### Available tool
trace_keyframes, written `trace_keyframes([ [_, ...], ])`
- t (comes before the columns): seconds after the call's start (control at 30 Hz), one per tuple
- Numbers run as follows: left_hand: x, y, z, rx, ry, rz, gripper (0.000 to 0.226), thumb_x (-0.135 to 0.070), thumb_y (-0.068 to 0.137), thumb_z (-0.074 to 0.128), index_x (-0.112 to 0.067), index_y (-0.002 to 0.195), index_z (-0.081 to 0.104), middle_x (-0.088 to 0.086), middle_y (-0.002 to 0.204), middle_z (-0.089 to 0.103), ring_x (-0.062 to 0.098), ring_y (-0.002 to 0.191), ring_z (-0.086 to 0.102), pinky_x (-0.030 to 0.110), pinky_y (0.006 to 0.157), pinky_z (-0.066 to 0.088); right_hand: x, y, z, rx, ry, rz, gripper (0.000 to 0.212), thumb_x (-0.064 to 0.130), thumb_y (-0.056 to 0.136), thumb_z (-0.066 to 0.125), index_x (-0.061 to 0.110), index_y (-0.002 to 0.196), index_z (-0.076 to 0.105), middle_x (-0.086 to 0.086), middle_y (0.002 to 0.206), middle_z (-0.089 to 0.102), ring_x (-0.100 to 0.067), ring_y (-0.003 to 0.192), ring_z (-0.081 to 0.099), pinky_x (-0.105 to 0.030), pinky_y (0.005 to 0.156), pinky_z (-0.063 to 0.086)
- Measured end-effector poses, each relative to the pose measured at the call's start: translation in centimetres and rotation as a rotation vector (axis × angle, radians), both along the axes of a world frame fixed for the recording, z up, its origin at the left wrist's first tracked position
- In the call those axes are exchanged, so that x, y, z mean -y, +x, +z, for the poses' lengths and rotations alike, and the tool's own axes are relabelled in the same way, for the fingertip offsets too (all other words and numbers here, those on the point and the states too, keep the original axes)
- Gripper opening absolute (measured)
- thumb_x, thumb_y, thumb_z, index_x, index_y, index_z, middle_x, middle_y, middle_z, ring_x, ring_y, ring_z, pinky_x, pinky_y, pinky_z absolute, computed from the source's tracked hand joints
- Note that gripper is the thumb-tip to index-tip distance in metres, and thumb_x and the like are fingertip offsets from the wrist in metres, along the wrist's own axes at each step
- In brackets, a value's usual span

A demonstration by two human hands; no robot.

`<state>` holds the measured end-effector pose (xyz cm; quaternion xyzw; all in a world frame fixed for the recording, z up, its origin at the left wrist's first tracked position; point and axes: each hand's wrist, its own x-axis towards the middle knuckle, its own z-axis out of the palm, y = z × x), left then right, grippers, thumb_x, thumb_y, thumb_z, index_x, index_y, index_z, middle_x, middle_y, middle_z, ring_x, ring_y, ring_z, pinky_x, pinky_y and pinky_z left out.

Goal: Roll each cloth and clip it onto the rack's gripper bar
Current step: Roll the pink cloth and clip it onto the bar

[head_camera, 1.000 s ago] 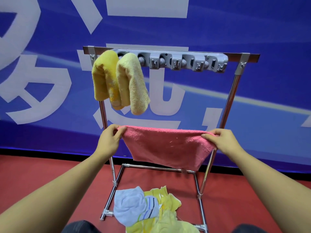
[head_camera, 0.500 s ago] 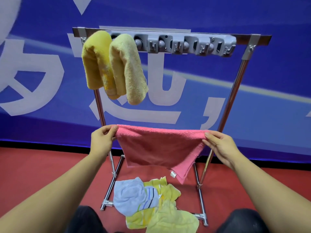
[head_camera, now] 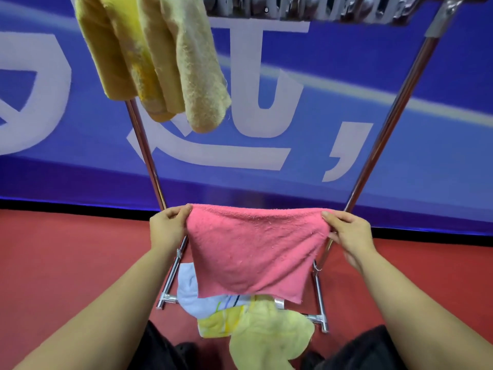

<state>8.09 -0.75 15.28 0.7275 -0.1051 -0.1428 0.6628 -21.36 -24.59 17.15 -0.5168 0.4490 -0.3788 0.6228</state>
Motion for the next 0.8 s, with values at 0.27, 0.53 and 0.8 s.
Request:
trace_keyframes([
  [0.27, 3.7, -4.1, 1.0, -0.282, -0.129, -0.043, 0.011, -0.01, 0.089, 0.077, 0.0, 0.084, 0.074, 0.0, 0.051, 0.046, 0.013, 0.047, 0.04, 0.02, 0.044, 0.045, -1.8, 2.9, 0.2, -0.027, 0.057, 0.041, 0.006, 0.011, 0.087, 0.077, 0.007, 0.091, 0.076, -0.009, 0.093, 0.075, -0.015, 0.076, 0.066, -0.029, 0.066, 0.063],
  [0.53, 6.7, -9.9, 2.4, -0.335, -0.215, -0.261, 0.01, -0.007, 0.097, 0.067, -0.001, 0.089, 0.069, -0.008, 0.05, 0.052, 0.001, 0.046, 0.048, 0.017, 0.053, 0.054, -5.3, 6.1, 0.5, -0.036, -0.047, 0.132, 0.001, 0.014, 0.087, 0.078, 0.014, 0.087, 0.079, -0.006, 0.093, 0.079, -0.016, 0.088, 0.073, -0.033, 0.075, 0.063],
  [0.8, 7.5, -11.4, 2.5, -0.316, -0.22, -0.337, 0.011, -0.016, 0.092, 0.075, -0.006, 0.09, 0.079, 0.017, 0.087, 0.071, 0.02, 0.078, 0.066, 0.039, 0.085, 0.062, -6.6, 7.4, 0.4, -0.06, -0.141, 0.223, 0.008, 0.013, 0.092, 0.071, 0.015, 0.097, 0.078, -0.004, 0.093, 0.079, -0.022, 0.096, 0.075, -0.048, 0.089, 0.06],
])
